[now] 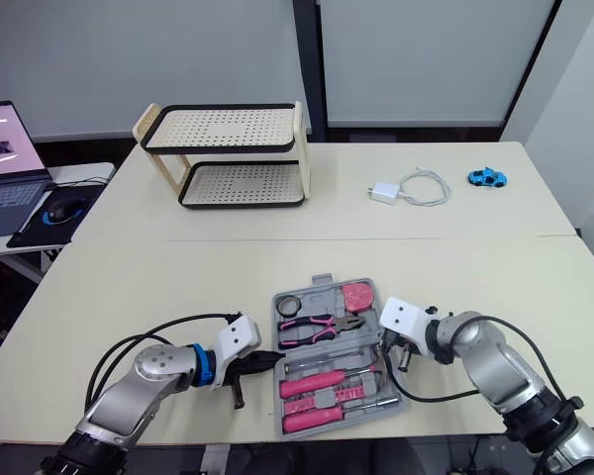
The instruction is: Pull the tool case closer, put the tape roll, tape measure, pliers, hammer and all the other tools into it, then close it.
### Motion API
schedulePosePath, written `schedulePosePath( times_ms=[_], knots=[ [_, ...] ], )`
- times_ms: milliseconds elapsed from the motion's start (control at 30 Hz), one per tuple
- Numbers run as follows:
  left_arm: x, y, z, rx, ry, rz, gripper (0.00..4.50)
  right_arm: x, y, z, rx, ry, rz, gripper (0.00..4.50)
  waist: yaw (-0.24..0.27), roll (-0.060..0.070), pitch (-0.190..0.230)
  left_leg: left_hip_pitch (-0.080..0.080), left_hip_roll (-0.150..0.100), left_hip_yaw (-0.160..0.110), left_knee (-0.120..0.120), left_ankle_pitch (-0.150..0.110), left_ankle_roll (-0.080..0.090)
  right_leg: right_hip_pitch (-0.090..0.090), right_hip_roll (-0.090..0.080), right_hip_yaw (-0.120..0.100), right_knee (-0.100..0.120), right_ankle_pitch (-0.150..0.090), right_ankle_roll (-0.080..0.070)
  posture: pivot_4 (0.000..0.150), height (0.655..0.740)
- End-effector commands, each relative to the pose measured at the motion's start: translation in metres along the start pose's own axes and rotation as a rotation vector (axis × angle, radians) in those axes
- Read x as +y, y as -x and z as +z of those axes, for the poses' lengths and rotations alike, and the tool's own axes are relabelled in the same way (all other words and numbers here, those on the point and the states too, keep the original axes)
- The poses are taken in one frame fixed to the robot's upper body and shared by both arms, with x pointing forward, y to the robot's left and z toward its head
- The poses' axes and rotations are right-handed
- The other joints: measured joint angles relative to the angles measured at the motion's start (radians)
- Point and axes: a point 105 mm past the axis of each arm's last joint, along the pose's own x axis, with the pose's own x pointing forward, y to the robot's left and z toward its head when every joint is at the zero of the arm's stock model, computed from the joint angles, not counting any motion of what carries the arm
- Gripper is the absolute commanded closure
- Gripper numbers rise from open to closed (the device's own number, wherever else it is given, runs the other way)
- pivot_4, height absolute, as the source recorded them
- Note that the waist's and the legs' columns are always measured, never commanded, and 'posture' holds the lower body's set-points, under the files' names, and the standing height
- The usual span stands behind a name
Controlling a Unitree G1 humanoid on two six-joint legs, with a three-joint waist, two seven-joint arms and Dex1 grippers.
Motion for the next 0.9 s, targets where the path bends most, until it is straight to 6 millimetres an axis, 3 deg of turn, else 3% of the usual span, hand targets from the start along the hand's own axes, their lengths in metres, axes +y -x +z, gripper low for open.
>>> schedulePosePath(
  times_ms=[33,467,900],
  knots=[
    [-0.004,-0.012,0.022,-0.063,-0.078,-0.044,4.5,0.013,0.005,0.013,-0.042,0.043,0.051,4.47,0.002,0.0,0.0,0.0,0.0,0.0,0.0,0.0,0.0,0.0,0.0,0.0,0.0,0.0,0.0,0.15,0.74],
    [-0.012,-0.016,0.029,-0.072,-0.137,-0.126,4.5,0.028,0.015,0.006,-0.015,0.013,0.075,4.47,-0.001,-0.001,0.0,0.0,0.0,0.0,0.0,0.0,0.0,0.0,0.0,0.0,0.0,0.0,0.0,0.15,0.74],
    [-0.014,-0.011,0.022,-0.053,-0.131,-0.112,4.5,0.025,0.014,0.004,-0.004,-0.002,0.063,4.47,-0.001,-0.001,0.0,0.0,0.0,0.0,0.0,0.0,0.0,0.0,0.0,0.0,0.0,0.0,0.0,0.15,0.74]
  ],
)
